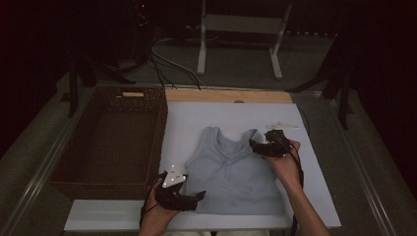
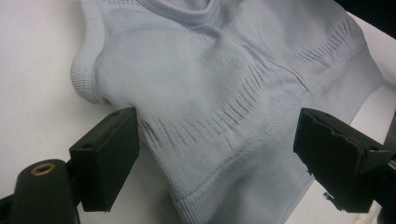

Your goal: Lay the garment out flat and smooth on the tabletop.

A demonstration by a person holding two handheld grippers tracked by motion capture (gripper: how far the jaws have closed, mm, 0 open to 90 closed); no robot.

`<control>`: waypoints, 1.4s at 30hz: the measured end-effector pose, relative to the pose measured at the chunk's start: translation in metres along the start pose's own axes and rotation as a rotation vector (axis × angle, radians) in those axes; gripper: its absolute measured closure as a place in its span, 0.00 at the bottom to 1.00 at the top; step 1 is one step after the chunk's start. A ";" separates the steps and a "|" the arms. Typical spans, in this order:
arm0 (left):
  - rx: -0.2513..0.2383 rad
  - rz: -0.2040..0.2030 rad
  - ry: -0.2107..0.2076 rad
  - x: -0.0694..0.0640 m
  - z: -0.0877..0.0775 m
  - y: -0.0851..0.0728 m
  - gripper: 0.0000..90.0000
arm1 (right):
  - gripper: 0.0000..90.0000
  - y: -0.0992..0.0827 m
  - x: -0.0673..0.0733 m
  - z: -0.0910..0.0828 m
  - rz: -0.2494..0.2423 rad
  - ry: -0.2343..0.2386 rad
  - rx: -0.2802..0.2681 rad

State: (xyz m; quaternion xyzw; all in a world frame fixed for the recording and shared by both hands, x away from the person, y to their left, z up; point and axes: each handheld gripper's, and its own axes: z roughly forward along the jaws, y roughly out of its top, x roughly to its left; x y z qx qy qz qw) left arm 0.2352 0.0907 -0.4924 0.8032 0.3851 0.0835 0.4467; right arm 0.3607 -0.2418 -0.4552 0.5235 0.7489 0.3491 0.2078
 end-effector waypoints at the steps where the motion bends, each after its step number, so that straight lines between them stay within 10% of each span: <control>1: 0.000 0.000 0.000 0.000 0.000 0.000 0.18 | 0.32 -0.002 0.000 -0.003 0.002 0.007 -0.002; 21: -0.005 -0.002 0.008 -0.001 0.002 -0.001 0.18 | 0.32 -0.062 0.005 -0.058 -0.051 0.002 0.007; 42: -0.006 0.007 0.019 -0.003 0.004 0.000 0.18 | 0.37 -0.110 0.000 -0.067 -0.001 0.001 0.063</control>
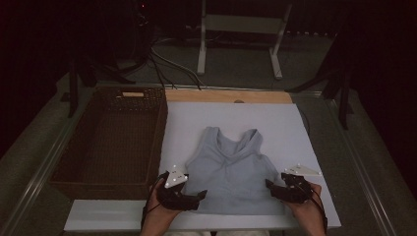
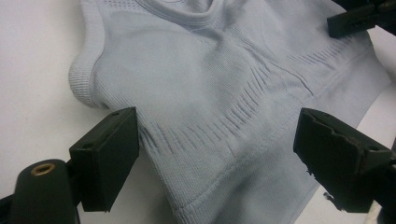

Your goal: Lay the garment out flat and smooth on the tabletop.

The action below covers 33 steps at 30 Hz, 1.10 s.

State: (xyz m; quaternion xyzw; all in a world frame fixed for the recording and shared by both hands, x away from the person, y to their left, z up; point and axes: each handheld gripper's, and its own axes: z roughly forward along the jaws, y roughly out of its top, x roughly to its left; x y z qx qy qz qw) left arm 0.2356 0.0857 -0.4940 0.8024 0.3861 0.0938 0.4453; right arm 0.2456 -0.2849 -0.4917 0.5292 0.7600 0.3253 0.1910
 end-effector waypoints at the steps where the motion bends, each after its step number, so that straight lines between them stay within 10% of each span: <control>1: 0.001 -0.001 -0.002 0.000 0.001 0.000 0.18 | 0.37 -0.002 0.001 0.000 0.003 0.004 0.004; 10: 0.009 0.004 0.004 -0.001 0.004 0.000 0.18 | 0.50 -0.011 0.005 0.002 0.013 0.052 0.035; 21: 0.015 -0.001 0.013 0.000 0.007 0.002 0.18 | 0.91 -0.013 0.010 0.001 0.001 0.142 0.070; 33: 0.006 -0.014 0.011 0.001 0.009 0.007 0.18 | 0.94 -0.015 0.002 -0.007 0.011 0.116 0.052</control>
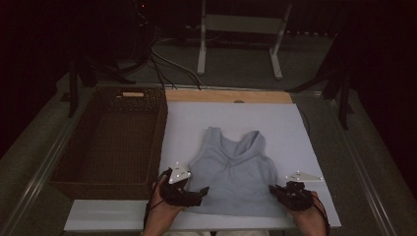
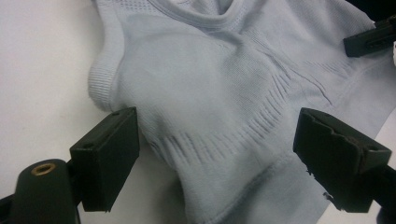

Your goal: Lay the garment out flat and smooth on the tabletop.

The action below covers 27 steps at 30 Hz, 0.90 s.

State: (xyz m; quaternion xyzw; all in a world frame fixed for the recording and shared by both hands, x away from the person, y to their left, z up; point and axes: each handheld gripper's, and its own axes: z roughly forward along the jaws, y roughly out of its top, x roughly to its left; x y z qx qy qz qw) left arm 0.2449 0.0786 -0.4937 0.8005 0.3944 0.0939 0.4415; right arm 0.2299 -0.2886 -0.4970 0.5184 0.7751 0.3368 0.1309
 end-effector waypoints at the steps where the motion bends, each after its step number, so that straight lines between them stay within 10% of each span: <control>1: -0.002 -0.002 -0.002 -0.001 0.000 0.000 0.18 | 0.94 0.000 -0.001 0.000 0.002 -0.003 -0.001; 27: -0.022 0.007 0.000 -0.003 0.002 0.008 0.18 | 0.94 -0.003 -0.029 -0.015 0.046 -0.073 -0.037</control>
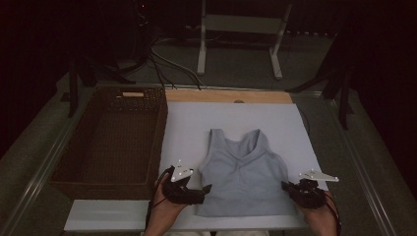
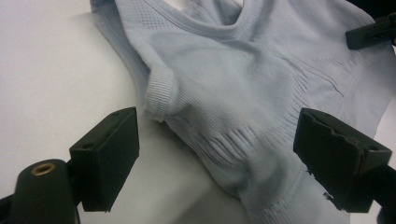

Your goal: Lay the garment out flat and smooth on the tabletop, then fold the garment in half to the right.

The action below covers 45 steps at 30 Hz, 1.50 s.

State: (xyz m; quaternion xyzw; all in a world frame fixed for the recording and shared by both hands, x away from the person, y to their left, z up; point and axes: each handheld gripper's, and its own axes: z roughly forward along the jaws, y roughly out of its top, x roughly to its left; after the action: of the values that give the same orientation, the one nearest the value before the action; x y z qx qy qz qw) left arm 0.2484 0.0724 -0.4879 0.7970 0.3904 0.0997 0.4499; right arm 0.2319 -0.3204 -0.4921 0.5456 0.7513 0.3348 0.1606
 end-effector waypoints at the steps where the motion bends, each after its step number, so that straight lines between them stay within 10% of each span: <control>1: -0.001 0.000 0.000 0.000 0.000 0.000 0.18 | 0.94 0.000 -0.001 0.000 0.001 0.001 0.000; 7: -0.014 0.000 0.004 0.001 0.000 0.003 0.18 | 0.93 0.000 -0.003 -0.002 0.006 -0.006 -0.004; 28: -0.042 -0.018 -0.001 0.003 0.002 0.010 0.18 | 0.17 0.007 -0.016 -0.008 0.064 -0.026 -0.134; 45: -0.016 -0.019 -0.015 0.001 0.009 0.005 0.10 | 0.16 0.008 -0.016 -0.011 0.071 -0.033 -0.179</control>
State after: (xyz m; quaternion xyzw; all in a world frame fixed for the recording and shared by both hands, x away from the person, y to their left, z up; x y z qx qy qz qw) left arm 0.2565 0.0656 -0.4892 0.7903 0.3939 0.0926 0.4600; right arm 0.2367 -0.3373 -0.4805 0.5608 0.6957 0.3972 0.2092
